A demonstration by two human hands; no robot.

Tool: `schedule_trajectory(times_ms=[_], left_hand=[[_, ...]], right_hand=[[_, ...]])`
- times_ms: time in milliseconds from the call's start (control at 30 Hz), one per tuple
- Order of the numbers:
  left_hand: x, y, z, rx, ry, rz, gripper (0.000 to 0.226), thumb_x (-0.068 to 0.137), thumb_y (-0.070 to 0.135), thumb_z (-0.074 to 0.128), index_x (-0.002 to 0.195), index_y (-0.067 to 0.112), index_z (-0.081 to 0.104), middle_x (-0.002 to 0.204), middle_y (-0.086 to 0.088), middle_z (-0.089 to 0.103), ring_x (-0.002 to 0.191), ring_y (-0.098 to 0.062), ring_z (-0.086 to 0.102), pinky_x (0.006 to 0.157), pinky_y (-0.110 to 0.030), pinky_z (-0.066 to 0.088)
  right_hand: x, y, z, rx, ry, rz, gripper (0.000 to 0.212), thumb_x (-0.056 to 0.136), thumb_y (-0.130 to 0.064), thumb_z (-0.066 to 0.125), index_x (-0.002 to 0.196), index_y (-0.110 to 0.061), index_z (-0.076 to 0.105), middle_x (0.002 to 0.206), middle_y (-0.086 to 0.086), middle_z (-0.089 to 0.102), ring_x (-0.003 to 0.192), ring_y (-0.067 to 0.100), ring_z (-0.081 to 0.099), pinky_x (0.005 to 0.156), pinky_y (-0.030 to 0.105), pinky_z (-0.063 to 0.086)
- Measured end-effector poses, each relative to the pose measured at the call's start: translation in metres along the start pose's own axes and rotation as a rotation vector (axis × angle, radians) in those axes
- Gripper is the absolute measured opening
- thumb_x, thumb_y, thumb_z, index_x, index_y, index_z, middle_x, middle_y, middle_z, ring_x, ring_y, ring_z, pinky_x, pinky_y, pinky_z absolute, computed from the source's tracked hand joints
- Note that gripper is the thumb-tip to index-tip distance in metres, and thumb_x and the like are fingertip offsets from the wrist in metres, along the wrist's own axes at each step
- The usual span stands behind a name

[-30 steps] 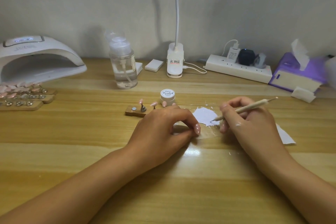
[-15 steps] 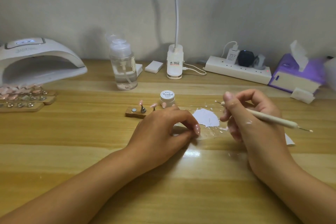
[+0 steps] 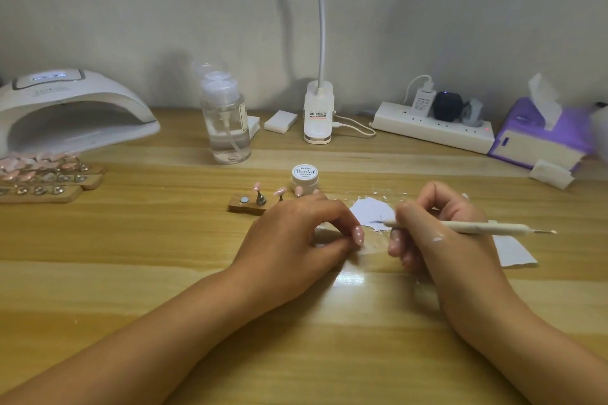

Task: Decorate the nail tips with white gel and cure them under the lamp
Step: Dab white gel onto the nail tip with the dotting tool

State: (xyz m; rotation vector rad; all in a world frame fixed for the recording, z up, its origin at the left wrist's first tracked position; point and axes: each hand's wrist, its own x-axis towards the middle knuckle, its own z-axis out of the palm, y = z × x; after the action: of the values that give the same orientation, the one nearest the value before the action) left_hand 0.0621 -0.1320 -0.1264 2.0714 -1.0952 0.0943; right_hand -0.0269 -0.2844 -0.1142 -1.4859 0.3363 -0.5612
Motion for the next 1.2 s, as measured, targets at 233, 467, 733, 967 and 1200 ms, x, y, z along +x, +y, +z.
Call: schedule_trajectory(times_ms=[233, 467, 733, 967, 1200], left_hand=[[0.0, 0.003, 0.0, -0.017, 0.037, 0.03, 0.01, 0.084, 0.024, 0.073, 0.081, 0.033, 0.069, 0.087, 0.025, 0.07, 0.069, 0.019, 0.051, 0.116, -0.048, 0.022], [-0.004, 0.007, -0.001, -0.019, 0.149, 0.123, 0.004, 0.079, 0.026, 0.07, 0.079, 0.03, 0.068, 0.069, 0.037, 0.054, 0.062, 0.008, 0.051, 0.093, -0.045, 0.047], [-0.004, 0.008, -0.022, -0.149, 0.257, 0.049, 0.019, 0.077, 0.01, 0.075, 0.076, 0.028, 0.068, 0.069, 0.022, 0.062, 0.042, -0.005, 0.038, 0.051, -0.013, 0.033], [0.008, -0.04, -0.099, -0.28, 0.273, -0.286, 0.005, 0.083, 0.013, 0.076, 0.084, 0.015, 0.072, 0.072, 0.017, 0.069, 0.052, 0.0, 0.045, 0.053, -0.008, 0.04], [-0.002, -0.073, -0.098, -0.202, 0.053, -0.436, 0.011, 0.079, 0.013, 0.08, 0.078, 0.021, 0.072, 0.083, 0.009, 0.074, 0.049, -0.002, 0.044, 0.048, -0.012, 0.037]], right_hand=[[0.022, 0.01, -0.019, -0.276, 0.131, -0.152, 0.023, 0.091, -0.033, 0.07, 0.083, -0.02, 0.053, 0.052, -0.011, 0.057, 0.046, 0.0, 0.047, 0.046, 0.012, 0.036], [0.024, 0.017, -0.023, -0.387, 0.032, -0.069, 0.022, 0.088, -0.045, 0.071, 0.079, -0.029, 0.059, 0.055, -0.001, 0.063, 0.044, 0.004, 0.051, 0.057, 0.029, 0.038], [0.024, 0.019, -0.025, -0.391, -0.006, -0.059, 0.018, 0.087, -0.047, 0.068, 0.081, -0.033, 0.059, 0.061, 0.002, 0.068, 0.047, 0.004, 0.054, 0.059, 0.029, 0.039], [0.021, 0.017, -0.026, -0.397, -0.052, -0.066, 0.02, 0.088, -0.049, 0.066, 0.081, -0.032, 0.059, 0.057, 0.001, 0.063, 0.047, 0.007, 0.049, 0.059, 0.031, 0.039], [0.023, 0.02, -0.025, -0.433, -0.071, -0.078, 0.017, 0.088, -0.046, 0.067, 0.083, -0.031, 0.06, 0.064, 0.013, 0.064, 0.051, 0.014, 0.048, 0.066, 0.036, 0.042]])
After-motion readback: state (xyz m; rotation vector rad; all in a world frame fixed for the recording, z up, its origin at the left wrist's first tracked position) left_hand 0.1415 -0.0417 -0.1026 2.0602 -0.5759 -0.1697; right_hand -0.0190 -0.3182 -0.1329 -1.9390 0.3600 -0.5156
